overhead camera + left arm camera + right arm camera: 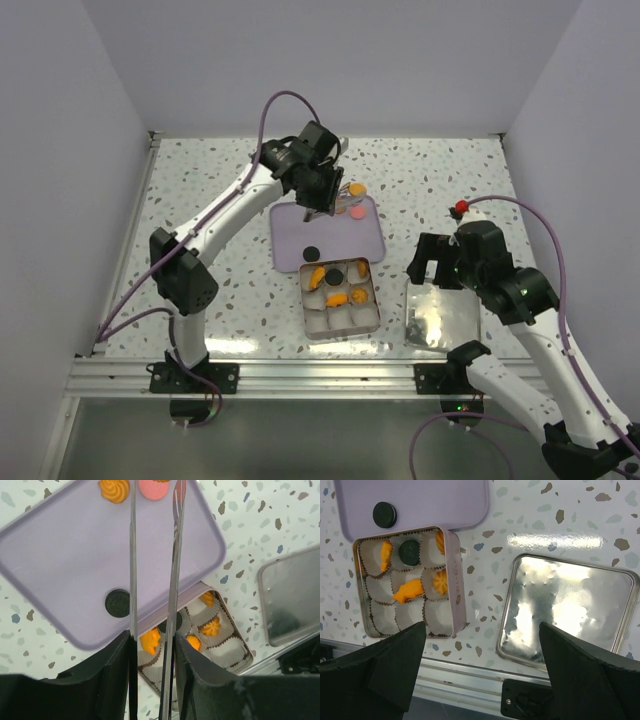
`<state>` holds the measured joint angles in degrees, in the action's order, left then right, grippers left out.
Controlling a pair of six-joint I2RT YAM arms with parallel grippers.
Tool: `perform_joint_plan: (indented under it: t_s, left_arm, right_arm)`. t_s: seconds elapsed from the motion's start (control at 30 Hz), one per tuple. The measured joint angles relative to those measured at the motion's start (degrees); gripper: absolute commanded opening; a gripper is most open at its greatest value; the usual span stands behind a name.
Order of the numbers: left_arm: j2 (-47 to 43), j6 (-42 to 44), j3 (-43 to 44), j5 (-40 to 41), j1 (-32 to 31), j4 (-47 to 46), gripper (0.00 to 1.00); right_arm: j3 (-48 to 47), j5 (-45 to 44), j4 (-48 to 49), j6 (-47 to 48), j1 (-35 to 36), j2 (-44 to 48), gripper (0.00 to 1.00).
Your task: Pack the cookies
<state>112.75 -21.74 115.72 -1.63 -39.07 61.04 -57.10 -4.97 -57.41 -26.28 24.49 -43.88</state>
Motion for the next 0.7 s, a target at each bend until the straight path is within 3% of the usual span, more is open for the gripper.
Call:
perform_joint_plan:
  t_s: [0.37,0.7]
  left_arm:
    - [-25.97,0.83,-18.43,-3.72,0.0,2.43,0.2]
    - [-40.19,1.36,-34.32,-11.76,-1.64,5.2,0.15]
  right_arm:
    - [0.0,0.02,0.04,0.5,0.24,0.0,0.99]
    - [0.0,0.04,0.87,0.48,0.26,0.0,0.99]
